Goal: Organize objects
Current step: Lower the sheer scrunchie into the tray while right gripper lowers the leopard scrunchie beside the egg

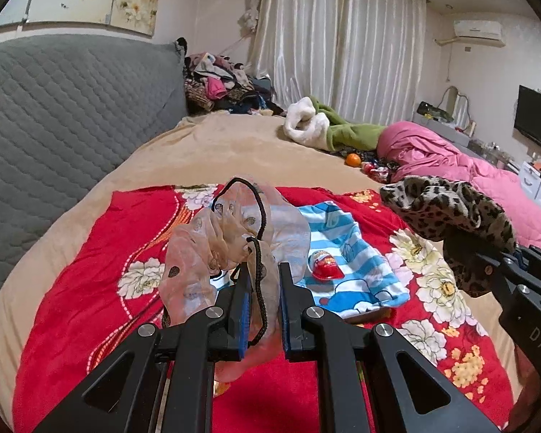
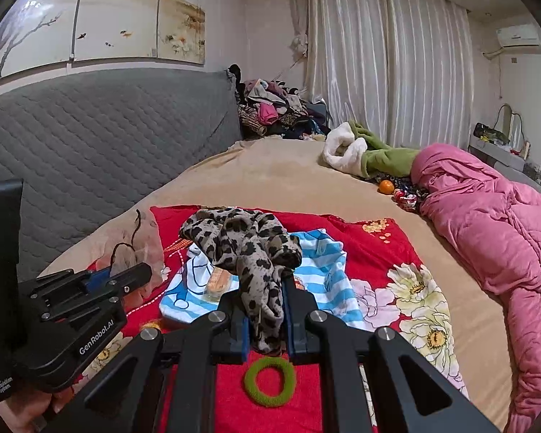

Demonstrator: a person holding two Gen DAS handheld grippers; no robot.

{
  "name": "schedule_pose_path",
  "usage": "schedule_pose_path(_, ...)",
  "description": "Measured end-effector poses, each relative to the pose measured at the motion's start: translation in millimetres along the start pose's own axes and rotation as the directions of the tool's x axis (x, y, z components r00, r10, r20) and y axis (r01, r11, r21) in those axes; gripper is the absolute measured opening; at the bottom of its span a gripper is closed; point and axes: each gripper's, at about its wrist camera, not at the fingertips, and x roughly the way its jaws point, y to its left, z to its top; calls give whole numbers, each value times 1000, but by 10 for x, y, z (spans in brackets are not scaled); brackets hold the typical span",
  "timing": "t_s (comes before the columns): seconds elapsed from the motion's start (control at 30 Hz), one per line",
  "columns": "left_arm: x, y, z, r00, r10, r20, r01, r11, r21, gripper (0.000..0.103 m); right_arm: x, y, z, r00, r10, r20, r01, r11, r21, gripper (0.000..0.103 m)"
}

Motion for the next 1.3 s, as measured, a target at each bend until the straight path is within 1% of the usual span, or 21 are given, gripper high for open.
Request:
schedule_pose_path(0.3,269,13,48,1000,7,-20,-7,1000,-4,13,281,-81,-5,999,10,-31,-9,1000,17,14)
schedule_pose_path(0.47,425,-16,75,999,10,-30,-10,1000,1,13,367,-93,15,999,4,-32,-3,1000,12,14)
schedule_pose_path(0.67,611,-68,137,999,1,-33,-1,1000,-1,13,560,-118,30,998,-4,-56,5,1000,8,14)
schedule_pose_path(0.87,866,-131,179,999,1,-53,0,1000,8,13,767,-187,34,997,-16,-72,17,1000,14,14)
schedule_pose_path(1.0,1056,-154,140,997,4,-78,-4,1000,5,14,930,-255,8,996,-24,-90,27,999,31,14)
schedule_pose_path(1.17,1393,-197,45,993,18,-121,-16,1000,17,14,1172,-359,-67,992,-40,-123,46,998,44,14)
schedule_pose_path(1.3,1638,-222,-21,986,4,-165,-1,1000,20,14,1333,-463,-143,988,-51,-146,61,996,65,14)
